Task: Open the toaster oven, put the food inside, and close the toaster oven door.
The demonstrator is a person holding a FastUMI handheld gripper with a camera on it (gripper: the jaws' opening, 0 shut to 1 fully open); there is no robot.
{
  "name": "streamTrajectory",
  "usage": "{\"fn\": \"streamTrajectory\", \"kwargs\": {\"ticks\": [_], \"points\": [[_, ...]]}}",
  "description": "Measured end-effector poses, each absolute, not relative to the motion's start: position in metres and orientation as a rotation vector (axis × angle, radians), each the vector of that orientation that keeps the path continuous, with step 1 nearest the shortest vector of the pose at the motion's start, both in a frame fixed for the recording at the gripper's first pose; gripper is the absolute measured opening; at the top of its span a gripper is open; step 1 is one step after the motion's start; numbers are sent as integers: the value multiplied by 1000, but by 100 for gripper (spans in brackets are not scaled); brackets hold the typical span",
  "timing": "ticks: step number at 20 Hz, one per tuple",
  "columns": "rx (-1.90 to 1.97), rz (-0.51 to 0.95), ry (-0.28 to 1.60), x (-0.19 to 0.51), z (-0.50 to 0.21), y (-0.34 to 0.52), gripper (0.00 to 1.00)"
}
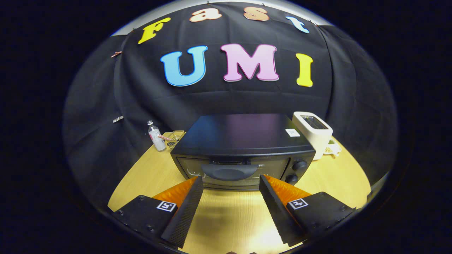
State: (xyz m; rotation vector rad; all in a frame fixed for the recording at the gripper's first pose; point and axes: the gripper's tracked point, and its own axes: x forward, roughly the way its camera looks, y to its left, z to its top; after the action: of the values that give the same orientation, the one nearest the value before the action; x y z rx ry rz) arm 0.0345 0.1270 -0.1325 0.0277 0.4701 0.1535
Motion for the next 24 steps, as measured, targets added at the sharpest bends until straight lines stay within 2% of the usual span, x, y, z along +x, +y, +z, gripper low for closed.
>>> {"fn": "streamTrajectory", "kwargs": {"ticks": [9, 17, 24], "points": [[20, 113, 247, 6, -33, 90, 98], [54, 39, 156, -23, 19, 47, 98], [110, 80, 80, -23, 57, 57, 98]]}}
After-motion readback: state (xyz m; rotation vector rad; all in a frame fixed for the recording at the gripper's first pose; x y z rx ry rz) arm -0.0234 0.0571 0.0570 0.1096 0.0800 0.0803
